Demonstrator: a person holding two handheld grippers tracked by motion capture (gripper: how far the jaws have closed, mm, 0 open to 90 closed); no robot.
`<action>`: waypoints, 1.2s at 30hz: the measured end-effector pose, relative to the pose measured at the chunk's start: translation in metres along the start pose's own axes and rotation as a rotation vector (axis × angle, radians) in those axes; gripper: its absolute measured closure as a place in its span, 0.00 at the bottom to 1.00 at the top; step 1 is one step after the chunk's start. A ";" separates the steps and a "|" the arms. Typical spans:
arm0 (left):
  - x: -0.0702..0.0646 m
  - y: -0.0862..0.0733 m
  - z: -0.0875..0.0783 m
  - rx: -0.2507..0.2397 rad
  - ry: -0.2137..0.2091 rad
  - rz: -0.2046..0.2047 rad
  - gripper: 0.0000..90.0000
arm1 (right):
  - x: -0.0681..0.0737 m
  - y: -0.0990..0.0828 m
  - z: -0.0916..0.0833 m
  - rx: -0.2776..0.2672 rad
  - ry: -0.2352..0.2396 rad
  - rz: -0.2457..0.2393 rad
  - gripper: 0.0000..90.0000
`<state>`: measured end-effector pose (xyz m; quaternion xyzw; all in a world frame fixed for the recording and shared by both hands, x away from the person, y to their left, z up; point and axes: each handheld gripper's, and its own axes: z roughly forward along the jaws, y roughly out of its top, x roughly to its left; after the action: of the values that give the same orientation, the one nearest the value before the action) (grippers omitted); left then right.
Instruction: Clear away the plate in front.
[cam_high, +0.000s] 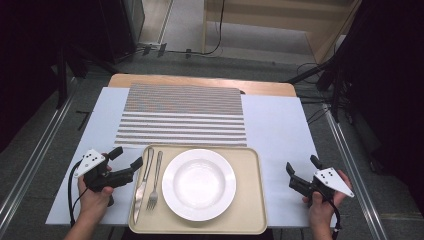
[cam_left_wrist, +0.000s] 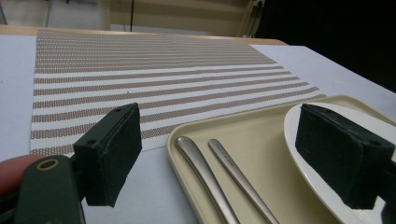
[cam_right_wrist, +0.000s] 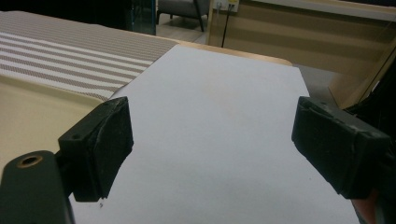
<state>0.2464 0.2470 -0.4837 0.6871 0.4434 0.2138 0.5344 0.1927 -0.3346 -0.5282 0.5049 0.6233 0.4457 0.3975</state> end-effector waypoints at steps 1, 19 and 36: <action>0.001 -0.001 -0.001 -0.002 0.005 0.004 0.15 | 0.000 0.000 0.000 0.000 0.000 0.000 0.15; 0.021 -0.009 -0.019 0.024 0.093 0.018 0.15 | 0.000 0.000 0.000 -0.002 0.000 0.001 0.15; 0.035 -0.016 -0.037 0.024 0.137 0.035 0.14 | 0.000 0.000 0.000 -0.003 -0.003 -0.001 0.15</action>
<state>0.2301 0.2969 -0.4929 0.6847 0.4696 0.2643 0.4906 0.1923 -0.3350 -0.5281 0.5048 0.6222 0.4457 0.3993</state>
